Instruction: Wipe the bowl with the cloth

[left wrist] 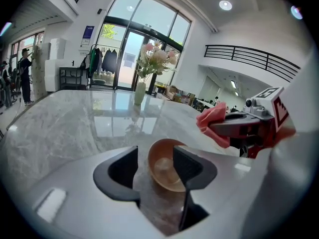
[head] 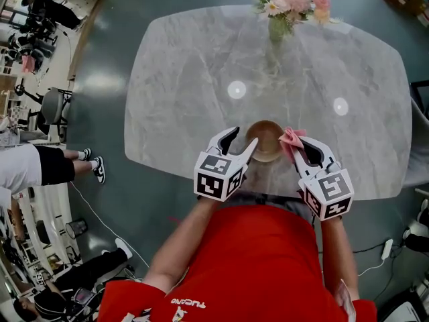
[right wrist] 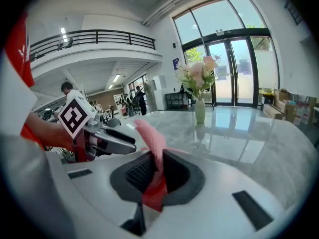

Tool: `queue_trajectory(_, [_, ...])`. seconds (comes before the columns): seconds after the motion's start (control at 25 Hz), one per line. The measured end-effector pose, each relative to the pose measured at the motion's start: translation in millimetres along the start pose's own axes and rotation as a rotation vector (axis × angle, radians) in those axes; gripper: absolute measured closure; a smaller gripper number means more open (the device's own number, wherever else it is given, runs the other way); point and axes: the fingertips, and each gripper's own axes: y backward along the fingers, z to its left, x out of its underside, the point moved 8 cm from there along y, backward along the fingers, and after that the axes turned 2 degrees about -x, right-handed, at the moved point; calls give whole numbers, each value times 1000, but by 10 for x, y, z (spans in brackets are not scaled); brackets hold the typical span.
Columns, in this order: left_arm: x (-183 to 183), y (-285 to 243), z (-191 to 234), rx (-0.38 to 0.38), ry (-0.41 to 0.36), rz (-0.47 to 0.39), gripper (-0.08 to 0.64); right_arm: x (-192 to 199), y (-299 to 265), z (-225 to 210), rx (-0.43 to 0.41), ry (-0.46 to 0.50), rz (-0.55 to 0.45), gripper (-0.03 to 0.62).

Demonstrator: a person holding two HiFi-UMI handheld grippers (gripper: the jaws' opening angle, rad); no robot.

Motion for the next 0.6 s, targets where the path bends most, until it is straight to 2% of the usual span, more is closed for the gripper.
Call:
queue_trajectory(0.24, [-72, 220, -53, -18, -47, -92, 360, -42, 124, 7, -1, -31, -94, 569])
queue_trajectory(0.6, [-429, 634, -216, 7, -171, -388, 365, -184, 296, 148, -24, -62, -266, 568])
